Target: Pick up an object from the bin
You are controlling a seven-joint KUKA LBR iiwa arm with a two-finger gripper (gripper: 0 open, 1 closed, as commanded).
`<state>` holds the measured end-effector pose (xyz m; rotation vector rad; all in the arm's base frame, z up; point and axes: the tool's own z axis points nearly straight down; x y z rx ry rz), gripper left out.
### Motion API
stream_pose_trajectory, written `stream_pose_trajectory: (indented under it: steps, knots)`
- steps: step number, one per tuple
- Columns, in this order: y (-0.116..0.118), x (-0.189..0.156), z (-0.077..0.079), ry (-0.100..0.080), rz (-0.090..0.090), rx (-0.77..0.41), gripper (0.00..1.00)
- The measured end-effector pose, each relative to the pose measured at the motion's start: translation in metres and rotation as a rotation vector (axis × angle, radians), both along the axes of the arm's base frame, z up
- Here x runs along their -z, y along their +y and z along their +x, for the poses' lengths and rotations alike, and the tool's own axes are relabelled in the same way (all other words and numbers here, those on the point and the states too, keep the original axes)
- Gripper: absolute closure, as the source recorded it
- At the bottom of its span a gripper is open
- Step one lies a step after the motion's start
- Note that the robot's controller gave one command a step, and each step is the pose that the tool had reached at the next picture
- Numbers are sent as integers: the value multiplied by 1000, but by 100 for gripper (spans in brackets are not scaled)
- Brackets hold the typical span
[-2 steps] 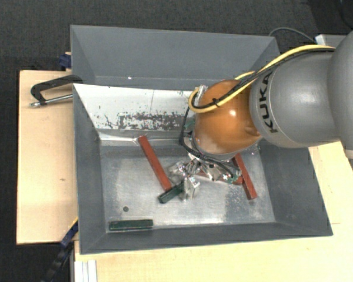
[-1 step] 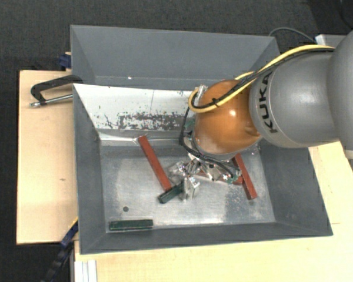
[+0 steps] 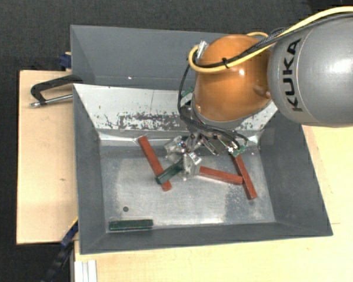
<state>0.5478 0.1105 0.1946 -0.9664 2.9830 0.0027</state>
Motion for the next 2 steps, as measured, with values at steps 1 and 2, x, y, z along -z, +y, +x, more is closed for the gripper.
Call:
stream_pose_trajectory:
  steps: [1, 2]
  knots:
    - [0, 0, 0, 1, 0, 0, 100]
    - [-27, -52, 12, 3, 0, -21, 100]
